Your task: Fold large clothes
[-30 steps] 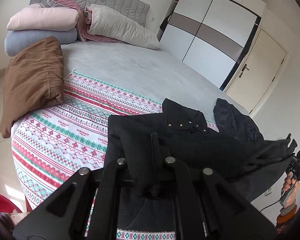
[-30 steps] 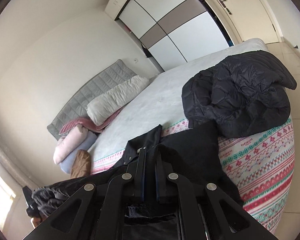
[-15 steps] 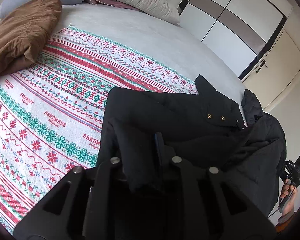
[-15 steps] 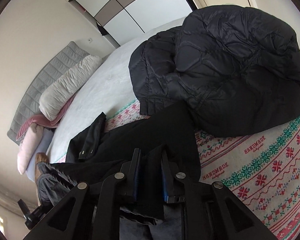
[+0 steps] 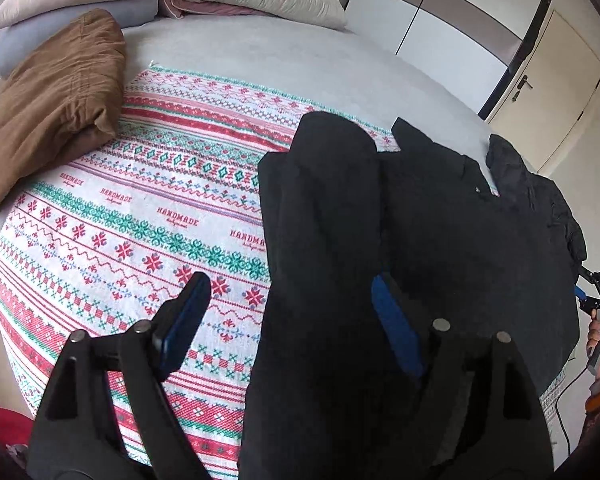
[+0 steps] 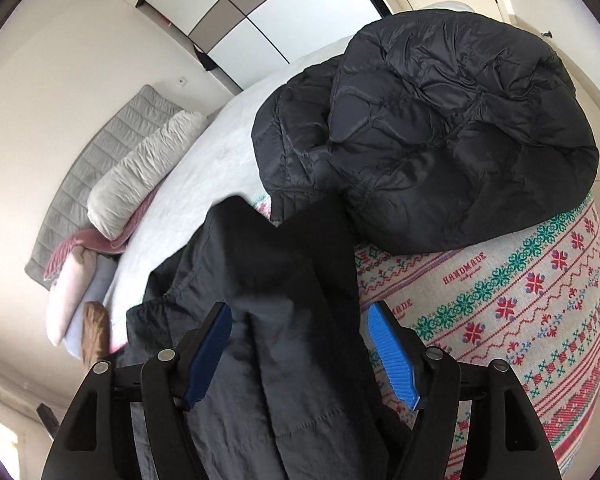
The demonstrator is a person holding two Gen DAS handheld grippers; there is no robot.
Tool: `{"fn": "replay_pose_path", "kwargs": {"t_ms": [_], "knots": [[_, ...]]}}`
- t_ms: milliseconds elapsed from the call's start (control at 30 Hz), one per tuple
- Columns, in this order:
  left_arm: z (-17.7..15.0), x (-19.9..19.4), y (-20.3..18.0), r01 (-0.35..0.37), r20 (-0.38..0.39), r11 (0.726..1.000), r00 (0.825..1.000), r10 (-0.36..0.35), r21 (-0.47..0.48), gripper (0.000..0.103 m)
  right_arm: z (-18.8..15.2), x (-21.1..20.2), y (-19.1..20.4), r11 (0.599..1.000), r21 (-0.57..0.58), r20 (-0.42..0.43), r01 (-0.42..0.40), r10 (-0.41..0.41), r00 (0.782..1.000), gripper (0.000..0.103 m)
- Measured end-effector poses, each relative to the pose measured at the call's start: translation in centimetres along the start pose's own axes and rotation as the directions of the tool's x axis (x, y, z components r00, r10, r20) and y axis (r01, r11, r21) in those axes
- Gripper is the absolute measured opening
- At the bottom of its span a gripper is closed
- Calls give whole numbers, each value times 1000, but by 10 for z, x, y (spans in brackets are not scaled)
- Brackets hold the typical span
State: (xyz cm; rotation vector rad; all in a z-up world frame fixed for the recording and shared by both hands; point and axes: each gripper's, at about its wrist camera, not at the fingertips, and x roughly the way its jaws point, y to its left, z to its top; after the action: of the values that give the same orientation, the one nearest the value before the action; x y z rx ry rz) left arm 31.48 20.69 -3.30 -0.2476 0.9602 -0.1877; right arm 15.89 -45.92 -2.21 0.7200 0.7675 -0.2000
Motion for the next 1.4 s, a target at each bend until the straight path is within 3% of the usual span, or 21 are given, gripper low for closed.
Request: {"fn": "replay_pose_path", "kwargs": {"t_ms": [133, 267, 300, 367, 400, 433, 467, 500, 533, 600, 767, 867, 1100, 1200, 1267, 1367, 1400], "knots": [[-10, 24, 7, 103, -99, 992, 989, -110, -73, 83, -8, 22, 6, 997, -58, -80, 50, -55, 995, 72], [-15, 57, 12, 234, -172, 944, 946, -276, -231, 83, -15, 50, 1, 998, -35, -156, 49, -54, 986, 74], [-16, 63, 10, 236, -171, 938, 943, -284, -255, 83, -15, 55, -3, 999, -16, -158, 40, -42, 986, 76], [-17, 63, -1, 209, -155, 952, 957, -246, -222, 82, -17, 65, -10, 999, 33, -177, 9, -3, 984, 80], [-17, 62, -7, 189, -156, 961, 962, -222, -202, 74, -18, 70, -11, 999, 50, -196, -4, 14, 981, 80], [-18, 59, -13, 173, -155, 967, 967, -203, -187, 59, -19, 72, -11, 998, 55, -201, -5, 16, 979, 75], [-19, 54, -19, 161, -150, 972, 971, -188, -173, 53, -20, 72, -9, 999, 46, -201, -1, 10, 980, 60], [-20, 48, -26, 147, -141, 977, 976, -169, -156, 43, -22, 69, -8, 999, 45, -197, -7, 15, 980, 52], [-19, 40, -33, 126, -133, 983, 981, -144, -137, 41, -23, 64, -6, 999, 51, -185, -12, 21, 983, 38], [-16, 20, -45, 99, -111, 988, 988, -112, -116, 36, -25, 48, 2, 999, 43, -152, -20, 26, 988, 30], [-3, -50, -62, 203, -49, 969, 976, -212, -144, 34, -28, -8, 34, 997, 7, -86, -75, 75, 993, 26], [-9, -95, -74, 196, -62, 974, 977, -204, -114, 34, -38, -44, 58, 995, -55, -94, -78, 73, 993, 25], [-70, -174, -59, 228, -136, 972, 963, -234, -60, 37, -88, -125, 64, 992, -105, -174, -72, 53, 983, 26], [-108, -181, -44, 237, -176, 971, 955, -237, -22, 47, -114, -145, 51, 990, -120, -212, -78, 51, 976, 27], [-127, -168, -36, 198, -203, 979, 962, -184, 55, 56, -131, -146, 38, 987, -149, -241, -57, 19, 970, 31], [-159, -135, -19, 69, -290, 993, 956, -40, 90, 59, -146, -133, 13, 975, -197, -231, 98, -143, 962, 38], [-164, -131, -15, 71, -289, 994, 956, -45, 79, 59, -147, -130, 5, 968, -205, -214, 147, -190, 958, 38]]}}
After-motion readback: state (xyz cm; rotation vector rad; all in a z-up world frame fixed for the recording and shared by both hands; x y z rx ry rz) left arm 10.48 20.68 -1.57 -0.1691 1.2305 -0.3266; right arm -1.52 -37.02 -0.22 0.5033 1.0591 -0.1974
